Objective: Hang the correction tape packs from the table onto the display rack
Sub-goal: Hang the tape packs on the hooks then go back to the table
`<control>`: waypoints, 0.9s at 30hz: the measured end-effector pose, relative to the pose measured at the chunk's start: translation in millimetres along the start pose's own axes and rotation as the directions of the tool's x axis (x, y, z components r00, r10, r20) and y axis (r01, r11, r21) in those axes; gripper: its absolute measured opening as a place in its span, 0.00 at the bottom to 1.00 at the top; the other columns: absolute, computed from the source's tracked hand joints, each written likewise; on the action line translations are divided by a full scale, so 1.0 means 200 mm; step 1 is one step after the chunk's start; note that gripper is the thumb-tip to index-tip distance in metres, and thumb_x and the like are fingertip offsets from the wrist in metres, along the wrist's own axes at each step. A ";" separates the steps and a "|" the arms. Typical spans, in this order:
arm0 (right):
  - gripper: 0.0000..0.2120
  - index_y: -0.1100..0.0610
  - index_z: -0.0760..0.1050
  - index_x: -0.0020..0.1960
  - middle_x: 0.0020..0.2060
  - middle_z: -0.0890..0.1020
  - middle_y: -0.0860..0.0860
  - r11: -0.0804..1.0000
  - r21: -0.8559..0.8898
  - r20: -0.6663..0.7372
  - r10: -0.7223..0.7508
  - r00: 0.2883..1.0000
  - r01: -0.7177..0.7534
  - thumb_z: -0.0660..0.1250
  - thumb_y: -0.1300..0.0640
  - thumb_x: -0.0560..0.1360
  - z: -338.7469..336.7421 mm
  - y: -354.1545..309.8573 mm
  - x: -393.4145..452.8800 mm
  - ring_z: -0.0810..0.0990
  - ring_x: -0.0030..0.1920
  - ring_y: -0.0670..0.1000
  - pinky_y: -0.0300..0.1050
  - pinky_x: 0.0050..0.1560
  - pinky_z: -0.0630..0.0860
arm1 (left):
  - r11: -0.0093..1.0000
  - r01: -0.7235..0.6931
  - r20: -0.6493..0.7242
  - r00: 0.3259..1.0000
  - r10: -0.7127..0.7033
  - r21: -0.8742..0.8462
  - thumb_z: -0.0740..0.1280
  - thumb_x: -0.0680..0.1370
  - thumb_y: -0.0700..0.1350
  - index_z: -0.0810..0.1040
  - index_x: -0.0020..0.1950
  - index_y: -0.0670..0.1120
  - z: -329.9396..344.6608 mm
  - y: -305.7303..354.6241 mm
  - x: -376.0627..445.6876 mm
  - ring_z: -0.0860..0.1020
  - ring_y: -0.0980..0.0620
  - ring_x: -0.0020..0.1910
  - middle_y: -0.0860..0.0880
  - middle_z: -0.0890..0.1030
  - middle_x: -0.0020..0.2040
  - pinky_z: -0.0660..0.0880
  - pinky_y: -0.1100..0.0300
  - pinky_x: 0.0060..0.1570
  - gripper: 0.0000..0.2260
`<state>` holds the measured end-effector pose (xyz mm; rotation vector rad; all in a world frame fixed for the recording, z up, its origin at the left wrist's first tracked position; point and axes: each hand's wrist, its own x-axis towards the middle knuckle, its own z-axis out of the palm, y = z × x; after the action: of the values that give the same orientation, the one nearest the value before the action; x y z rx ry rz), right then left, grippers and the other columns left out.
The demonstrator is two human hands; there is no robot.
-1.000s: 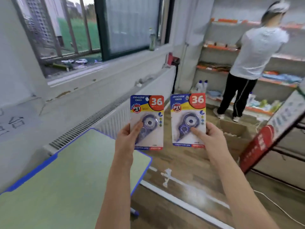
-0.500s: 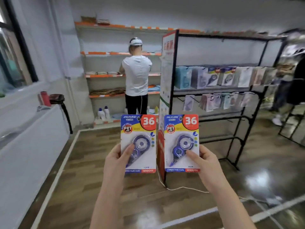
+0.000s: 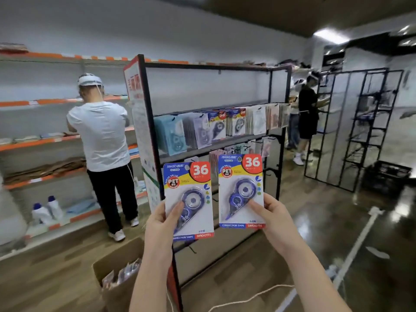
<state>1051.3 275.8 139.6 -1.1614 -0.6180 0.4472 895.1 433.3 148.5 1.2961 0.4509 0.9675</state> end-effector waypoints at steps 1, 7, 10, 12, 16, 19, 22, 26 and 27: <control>0.14 0.58 0.77 0.56 0.46 0.85 0.54 1.000 0.000 -0.009 -0.011 1.000 0.011 0.67 0.58 0.71 -0.03 0.00 0.09 0.83 0.42 0.51 0.40 0.32 0.76 | 1.000 -0.005 0.020 1.000 0.005 -0.008 0.68 0.76 0.42 0.78 0.50 0.48 0.05 -0.02 0.10 0.83 0.54 0.35 0.50 0.86 0.40 0.77 0.65 0.28 0.04; 0.22 0.60 0.78 0.56 0.49 0.85 0.56 0.998 0.047 -0.096 -0.043 0.995 0.047 0.74 0.51 0.67 -0.30 0.05 0.55 0.84 0.46 0.54 0.46 0.42 0.81 | 0.999 -0.037 0.096 0.995 0.039 -0.024 0.67 0.77 0.40 0.79 0.49 0.47 0.44 -0.21 0.58 0.82 0.57 0.35 0.52 0.85 0.40 0.76 0.66 0.31 0.04; 0.20 0.62 0.77 0.57 0.49 0.85 0.56 0.998 0.046 -0.112 -0.044 0.993 0.049 0.73 0.53 0.69 -0.47 0.09 0.78 0.84 0.46 0.53 0.47 0.43 0.81 | 1.000 -0.023 0.103 0.994 0.024 -0.017 0.67 0.77 0.40 0.79 0.48 0.47 0.64 -0.35 0.78 0.82 0.56 0.35 0.52 0.85 0.39 0.77 0.65 0.31 0.03; 0.11 0.62 0.77 0.56 0.48 0.85 0.56 0.998 0.042 -0.104 -0.042 0.994 0.047 0.66 0.62 0.74 -0.60 0.10 0.95 0.83 0.45 0.53 0.46 0.43 0.80 | 0.999 -0.035 0.081 0.996 0.036 -0.017 0.67 0.77 0.41 0.79 0.47 0.47 0.78 -0.43 0.90 0.82 0.56 0.35 0.51 0.85 0.40 0.77 0.65 0.32 0.03; 0.08 0.60 0.78 0.53 0.44 0.85 0.53 0.998 0.001 -0.048 -0.055 0.997 0.055 0.64 0.66 0.76 -0.81 0.08 1.30 0.84 0.41 0.50 0.41 0.37 0.79 | 0.996 -0.087 -0.003 0.996 0.087 -0.013 0.67 0.77 0.40 0.79 0.46 0.47 1.05 -0.57 1.13 0.81 0.59 0.33 0.53 0.84 0.36 0.76 0.67 0.30 0.03; 0.07 0.59 0.79 0.52 0.43 0.85 0.52 0.998 -0.023 -0.004 -0.061 0.998 0.061 0.64 0.66 0.76 -0.92 0.07 1.56 0.83 0.40 0.49 0.39 0.34 0.78 | 0.994 -0.107 -0.076 0.992 0.105 -0.018 0.68 0.77 0.42 0.80 0.48 0.48 1.22 -0.64 1.28 0.82 0.55 0.38 0.50 0.85 0.42 0.77 0.60 0.38 0.03; 0.07 0.57 0.79 0.50 0.40 0.86 0.49 0.999 -0.010 0.034 -0.044 0.998 0.045 0.64 0.66 0.76 -0.98 0.09 1.79 0.83 0.38 0.47 0.38 0.35 0.78 | 0.991 -0.130 -0.151 0.980 0.126 -0.022 0.68 0.77 0.43 0.80 0.49 0.48 1.35 -0.69 1.45 0.80 0.49 0.41 0.48 0.84 0.43 0.75 0.54 0.43 0.02; 0.07 0.56 0.79 0.50 0.41 0.86 0.49 1.000 -0.003 0.079 -0.016 0.997 0.016 0.65 0.66 0.76 -1.03 0.14 2.01 0.83 0.41 0.48 0.40 0.40 0.79 | 0.984 -0.176 -0.196 0.965 0.174 0.003 0.67 0.77 0.42 0.79 0.52 0.47 1.46 -0.68 1.67 0.83 0.56 0.37 0.53 0.85 0.40 0.78 0.63 0.34 0.04; 0.07 0.56 0.79 0.50 0.42 0.86 0.49 1.000 0.001 0.088 -0.005 0.996 0.005 0.65 0.65 0.77 -1.03 0.16 2.04 0.83 0.41 0.48 0.40 0.40 0.79 | 0.981 -0.192 -0.201 0.961 0.191 0.014 0.67 0.78 0.42 0.78 0.52 0.47 1.48 -0.67 1.71 0.83 0.56 0.37 0.53 0.85 0.40 0.78 0.64 0.33 0.04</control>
<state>1494.1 395.2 142.7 -1.1439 -0.6964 0.4964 1355.0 536.1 176.7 1.2582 0.4838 1.2703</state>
